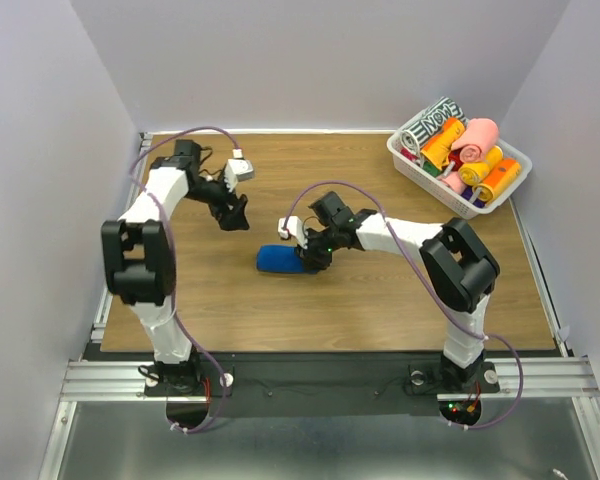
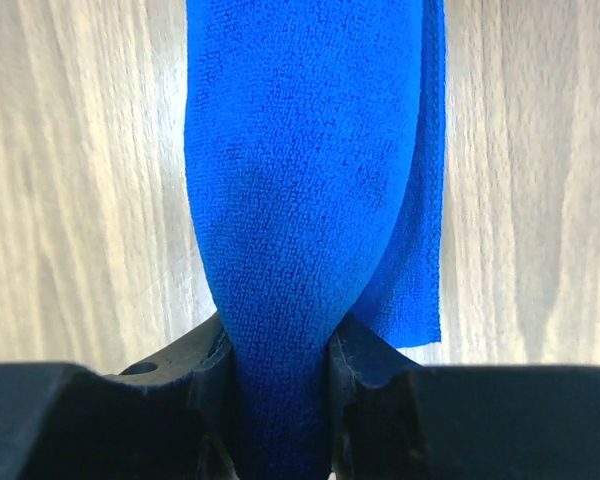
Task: Roll the towels
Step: Roll the towel
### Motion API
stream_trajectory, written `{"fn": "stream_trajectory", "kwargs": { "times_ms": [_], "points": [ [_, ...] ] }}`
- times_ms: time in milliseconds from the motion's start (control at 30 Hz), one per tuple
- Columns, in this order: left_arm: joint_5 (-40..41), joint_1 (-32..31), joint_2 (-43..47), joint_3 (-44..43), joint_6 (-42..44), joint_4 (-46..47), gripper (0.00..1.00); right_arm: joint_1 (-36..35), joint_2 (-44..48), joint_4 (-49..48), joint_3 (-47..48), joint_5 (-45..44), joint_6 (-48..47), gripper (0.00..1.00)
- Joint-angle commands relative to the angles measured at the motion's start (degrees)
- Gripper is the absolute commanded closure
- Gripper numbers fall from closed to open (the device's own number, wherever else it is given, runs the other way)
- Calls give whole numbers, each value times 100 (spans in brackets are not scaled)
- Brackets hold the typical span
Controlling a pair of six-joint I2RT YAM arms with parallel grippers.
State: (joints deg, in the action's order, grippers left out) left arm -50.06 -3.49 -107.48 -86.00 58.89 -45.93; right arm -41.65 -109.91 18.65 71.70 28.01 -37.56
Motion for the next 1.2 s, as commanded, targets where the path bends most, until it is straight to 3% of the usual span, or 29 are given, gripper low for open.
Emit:
{"fn": "stream_trajectory", "kwargs": {
  "times_ms": [0,200,300,433,733,1167],
  "points": [
    [216,-47,1260,1028,174,882,1,332,-382,1437,282,765,495,99],
    [847,-346,2678,2507,658,1718,1,675,-970,2378,924,1698,557,99],
    [1522,-942,3520,3421,966,2385,1,798,-1251,2827,1152,2102,434,99],
    [2087,-1995,3883,4265,1169,3167,1,877,-1375,3021,1232,2217,364,99],
    [2519,-2718,3366,4407,1036,4004,1,939,-1639,3372,1504,2253,144,100],
    [2071,-2965,2979,4258,984,3548,6,1001,-1753,3390,1663,2191,179,99]
  ]
}}
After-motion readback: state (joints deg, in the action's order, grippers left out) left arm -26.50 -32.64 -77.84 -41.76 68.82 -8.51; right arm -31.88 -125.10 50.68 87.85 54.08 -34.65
